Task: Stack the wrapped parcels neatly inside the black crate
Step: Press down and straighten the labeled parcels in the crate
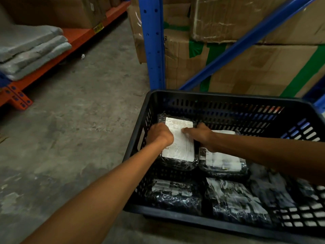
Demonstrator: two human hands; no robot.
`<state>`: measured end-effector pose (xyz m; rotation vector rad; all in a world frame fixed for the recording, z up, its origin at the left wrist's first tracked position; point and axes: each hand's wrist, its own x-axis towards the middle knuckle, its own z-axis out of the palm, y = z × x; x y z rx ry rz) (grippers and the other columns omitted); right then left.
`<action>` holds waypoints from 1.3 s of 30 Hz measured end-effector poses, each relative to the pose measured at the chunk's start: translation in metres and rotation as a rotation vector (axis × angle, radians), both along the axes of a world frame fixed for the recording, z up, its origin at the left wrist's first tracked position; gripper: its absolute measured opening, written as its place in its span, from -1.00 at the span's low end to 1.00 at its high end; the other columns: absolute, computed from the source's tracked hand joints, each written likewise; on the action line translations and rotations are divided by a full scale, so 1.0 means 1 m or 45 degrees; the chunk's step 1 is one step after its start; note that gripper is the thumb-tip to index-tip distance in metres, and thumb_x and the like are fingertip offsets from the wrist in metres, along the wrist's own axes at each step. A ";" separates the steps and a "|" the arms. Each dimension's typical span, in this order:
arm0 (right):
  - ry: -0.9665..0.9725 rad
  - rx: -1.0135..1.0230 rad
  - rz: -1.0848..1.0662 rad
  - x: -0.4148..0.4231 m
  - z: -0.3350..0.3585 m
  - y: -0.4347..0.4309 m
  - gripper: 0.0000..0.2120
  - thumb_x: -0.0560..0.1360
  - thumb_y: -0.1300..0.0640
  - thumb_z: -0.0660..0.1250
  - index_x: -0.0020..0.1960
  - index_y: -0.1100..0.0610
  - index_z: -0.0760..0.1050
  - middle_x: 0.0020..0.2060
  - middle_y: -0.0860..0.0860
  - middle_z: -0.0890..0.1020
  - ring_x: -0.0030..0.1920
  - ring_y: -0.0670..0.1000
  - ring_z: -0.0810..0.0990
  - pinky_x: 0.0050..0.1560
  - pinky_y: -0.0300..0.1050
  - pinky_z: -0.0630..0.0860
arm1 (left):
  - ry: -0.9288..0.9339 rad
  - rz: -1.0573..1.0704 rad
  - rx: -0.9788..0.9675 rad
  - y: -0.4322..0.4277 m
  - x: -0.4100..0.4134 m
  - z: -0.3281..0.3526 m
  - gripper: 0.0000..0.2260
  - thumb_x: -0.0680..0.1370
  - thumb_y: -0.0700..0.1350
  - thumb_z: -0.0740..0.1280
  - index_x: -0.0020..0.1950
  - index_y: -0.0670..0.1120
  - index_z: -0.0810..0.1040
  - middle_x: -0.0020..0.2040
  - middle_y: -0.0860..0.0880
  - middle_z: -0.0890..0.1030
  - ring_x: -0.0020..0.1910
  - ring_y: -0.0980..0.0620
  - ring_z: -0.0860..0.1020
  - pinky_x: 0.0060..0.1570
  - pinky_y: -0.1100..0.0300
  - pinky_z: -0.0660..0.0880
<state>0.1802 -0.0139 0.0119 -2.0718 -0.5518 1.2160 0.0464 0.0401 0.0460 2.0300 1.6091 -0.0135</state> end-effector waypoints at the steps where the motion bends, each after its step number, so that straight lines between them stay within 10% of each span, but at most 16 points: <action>1: 0.028 -0.025 0.041 0.000 0.000 0.002 -0.20 0.45 -0.07 0.43 0.51 0.18 0.12 0.41 0.14 0.39 0.33 0.19 0.46 0.25 0.15 0.51 | 0.020 -0.005 0.015 0.001 0.001 -0.002 -0.70 0.55 -0.35 0.23 0.26 -0.26 0.57 0.24 -0.20 0.61 0.16 -0.18 0.62 -0.02 0.07 0.59; 5: -0.024 -0.052 0.173 -0.003 -0.003 0.006 -0.35 0.53 0.02 0.39 0.48 0.25 0.20 0.38 0.18 0.44 0.32 0.19 0.48 0.29 0.14 0.51 | 0.117 -0.040 0.161 0.005 0.002 -0.011 -0.68 0.54 -0.35 0.28 0.29 -0.25 0.57 0.26 -0.20 0.60 0.21 -0.18 0.60 0.04 0.05 0.59; 11: -0.560 -0.175 0.382 -0.021 -0.003 -0.002 -0.13 0.62 -0.16 0.17 0.56 0.37 -0.23 0.53 0.34 0.17 0.50 0.29 0.26 0.41 0.05 0.37 | 0.114 -0.064 0.316 0.010 0.000 -0.017 -0.78 0.52 -0.32 0.40 0.16 -0.25 0.63 0.14 -0.20 0.66 0.10 -0.16 0.65 -0.02 0.07 0.62; 18: -0.620 -0.101 0.556 -0.022 -0.006 -0.014 -0.13 0.57 -0.10 0.29 0.55 0.17 -0.24 0.38 0.36 0.40 0.21 0.30 0.56 0.21 0.10 0.54 | 0.017 -0.017 0.336 -0.008 -0.007 -0.040 -0.77 0.61 -0.29 0.26 0.27 -0.26 0.50 0.11 -0.21 0.65 0.02 -0.14 0.67 -0.16 0.13 0.57; 29: -0.790 -0.504 1.367 -0.019 0.008 -0.017 0.24 0.43 -0.27 0.40 0.49 0.27 -0.52 0.48 0.25 -0.49 0.54 0.31 -0.33 0.53 0.16 0.08 | 0.094 -0.048 0.298 -0.009 -0.011 -0.058 -0.79 0.53 -0.33 0.38 0.16 -0.22 0.64 0.10 -0.19 0.66 0.05 -0.12 0.67 -0.04 0.11 0.64; 33: -1.050 -0.623 1.476 -0.030 -0.010 -0.014 0.08 0.46 -0.28 0.35 0.55 0.41 -0.13 0.48 0.34 -0.41 0.53 0.42 -0.09 0.48 0.20 0.17 | 0.043 -0.033 0.217 -0.006 -0.010 -0.066 -0.76 0.47 -0.38 0.41 0.13 -0.22 0.65 0.10 -0.19 0.65 0.03 -0.13 0.67 -0.06 0.15 0.63; 36: -1.357 -0.675 1.693 -0.028 -0.020 -0.010 -0.24 0.47 -0.37 0.22 0.32 0.27 0.45 0.56 0.31 -0.20 0.48 0.48 -0.32 0.44 0.48 -0.24 | -0.024 0.021 0.096 -0.004 -0.008 -0.068 -0.78 0.45 -0.33 0.45 0.08 -0.20 0.68 0.07 -0.17 0.68 0.03 -0.11 0.67 -0.09 0.21 0.59; 39: -1.533 -0.670 1.816 -0.015 -0.036 -0.008 -0.20 0.46 -0.46 0.08 0.34 0.17 0.51 0.58 0.22 -0.23 0.45 0.46 -0.43 0.13 0.48 -0.60 | -0.071 0.110 0.005 -0.005 -0.005 -0.069 -0.84 0.45 -0.31 0.42 0.00 -0.19 0.69 0.01 -0.15 0.70 0.00 -0.07 0.66 -0.15 0.28 0.51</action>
